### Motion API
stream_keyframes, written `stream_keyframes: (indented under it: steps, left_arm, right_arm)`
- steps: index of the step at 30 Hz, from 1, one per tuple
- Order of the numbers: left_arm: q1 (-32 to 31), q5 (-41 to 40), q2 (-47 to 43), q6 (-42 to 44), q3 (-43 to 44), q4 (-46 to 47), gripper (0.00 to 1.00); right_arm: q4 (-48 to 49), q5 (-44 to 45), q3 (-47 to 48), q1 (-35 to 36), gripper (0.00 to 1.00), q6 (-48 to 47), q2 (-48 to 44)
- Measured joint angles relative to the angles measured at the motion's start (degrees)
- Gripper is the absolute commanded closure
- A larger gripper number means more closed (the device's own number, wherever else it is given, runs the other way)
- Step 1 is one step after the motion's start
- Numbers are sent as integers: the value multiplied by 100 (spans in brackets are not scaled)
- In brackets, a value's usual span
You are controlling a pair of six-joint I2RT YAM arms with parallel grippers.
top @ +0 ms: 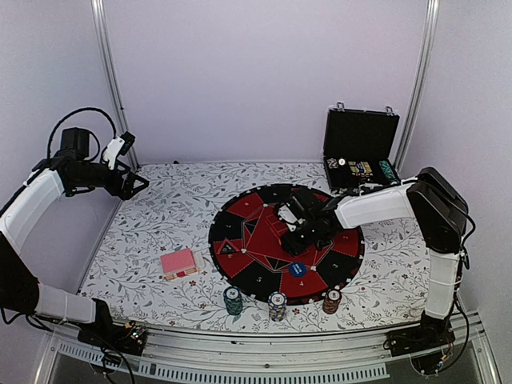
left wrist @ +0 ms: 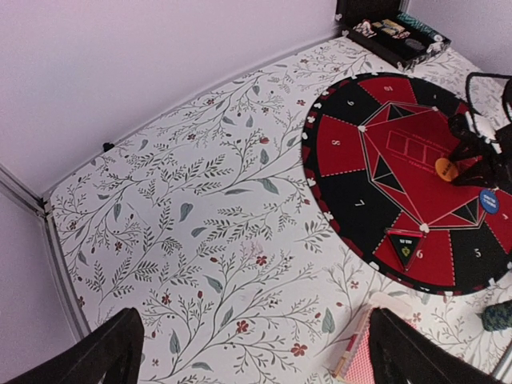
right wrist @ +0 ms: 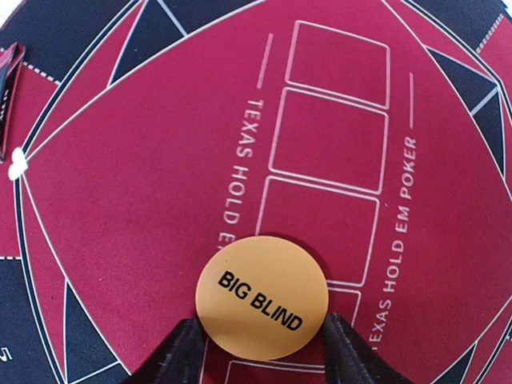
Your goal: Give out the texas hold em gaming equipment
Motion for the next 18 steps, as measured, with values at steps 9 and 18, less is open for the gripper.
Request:
stream_keyframes:
  steps: [9, 18]
  left_arm:
    - [0, -2, 0, 0, 44, -7, 0]
    - [0, -2, 4, -2, 57, -13, 0]
  right_arm:
    - [22, 94, 282, 11, 55, -74, 208]
    - [175, 87, 776, -407, 55, -98, 599]
